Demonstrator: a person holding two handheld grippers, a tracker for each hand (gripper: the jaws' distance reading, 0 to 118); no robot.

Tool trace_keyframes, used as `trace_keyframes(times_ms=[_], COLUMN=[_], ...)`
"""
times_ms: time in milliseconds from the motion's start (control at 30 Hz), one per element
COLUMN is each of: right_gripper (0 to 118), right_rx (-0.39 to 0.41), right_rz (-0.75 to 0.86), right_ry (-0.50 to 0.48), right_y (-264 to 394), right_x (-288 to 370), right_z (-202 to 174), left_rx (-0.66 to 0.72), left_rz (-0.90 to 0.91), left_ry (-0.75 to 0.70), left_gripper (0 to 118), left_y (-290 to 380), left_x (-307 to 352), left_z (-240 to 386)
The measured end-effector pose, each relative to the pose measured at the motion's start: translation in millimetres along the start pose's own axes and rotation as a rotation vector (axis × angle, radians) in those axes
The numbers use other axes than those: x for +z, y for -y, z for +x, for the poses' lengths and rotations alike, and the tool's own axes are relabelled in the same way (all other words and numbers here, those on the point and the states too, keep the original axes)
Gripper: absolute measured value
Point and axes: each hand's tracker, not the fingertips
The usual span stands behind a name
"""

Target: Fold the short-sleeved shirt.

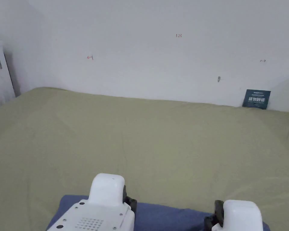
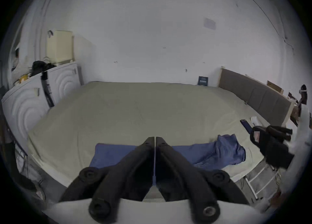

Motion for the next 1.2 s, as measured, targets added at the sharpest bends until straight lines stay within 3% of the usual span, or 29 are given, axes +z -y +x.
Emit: trace_keyframes(times_ms=[167, 567, 667, 733, 833, 900, 1033, 1067, 1133, 1167, 1200], right_gripper=[1, 1, 1, 1, 1, 1, 1, 1, 1, 1, 1], right_rx=[-0.010, -0.036, -0.031, -0.011, -0.041, -0.062, -0.099, -0.109, -0.110, -0.102, -0.096], right_rz=[0.026, -0.009, 0.038, 0.061, 0.056, 0.031, -0.035, -0.050, -0.071, -0.076, -0.082], right_ry=[0.023, 0.011, 0.002, 0.012, 0.017, 0.009, -0.007, -0.014, -0.036, -0.040, -0.043], right_y=[12, -5, -24, -34, -38, -35, -25, -24, -22, -21, -21], right_x=[6, 3, 2, -3, -8, -12, -22, -24, -29, -31, -32], right_z=[-13, -4, 12, 25, 42, 50, 57, 57, 58, 57, 56], left_rx=[-0.054, -0.004, -0.001, 0.101, 0.239, 0.284, 0.401, 0.443, 0.468, 0.512, 0.598], left_rz=[0.032, 0.011, 0.075, 0.076, -0.132, -0.239, -0.422, -0.482, -0.527, -0.540, -0.543], left_ry=[-0.038, 0.013, 0.032, 0.039, 0.137, 0.288, 0.512, 0.512, 0.443, 0.432, 0.475], left_gripper=[0, 0, 0, 0, 0, 0, 2, 21, 82, 98, 98], left_y=[24, 6, -23, -48, -68, -62, -19, -8, 14, 24, 39], left_x=[16, 4, -7, -22, -60, -87, -128, -136, -152, -153, -159], left_z=[22, 13, -32, -85, -173, -227, -283, -290, -298, -293, -301])
